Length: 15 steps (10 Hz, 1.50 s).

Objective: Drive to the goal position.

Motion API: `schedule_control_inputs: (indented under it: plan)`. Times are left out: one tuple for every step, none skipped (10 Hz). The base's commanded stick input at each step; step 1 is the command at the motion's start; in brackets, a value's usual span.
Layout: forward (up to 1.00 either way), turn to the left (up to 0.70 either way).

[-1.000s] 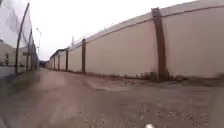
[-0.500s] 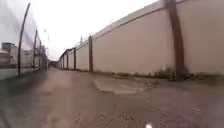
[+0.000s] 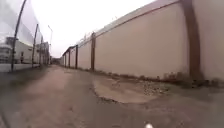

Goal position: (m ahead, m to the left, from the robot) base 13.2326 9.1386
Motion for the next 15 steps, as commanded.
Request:
schedule_control_inputs:
  plan:
    - [1.00, 0.40]
    - [1.00, 0.40]
    - [1.00, 0.21]
    - [1.00, 0.00]
    - [1.00, 0.00]
    - [1.00, 0.00]
    - [1.00, 0.00]
    - [1.00, 0.30]
    - [1.00, 0.39]
    - [1.00, 0.40]
    - [1.00, 0.40]
    - [1.00, 0.40]
    - [1.00, 0.33]
    - [1.00, 0.11]
    - [1.00, 0.00]
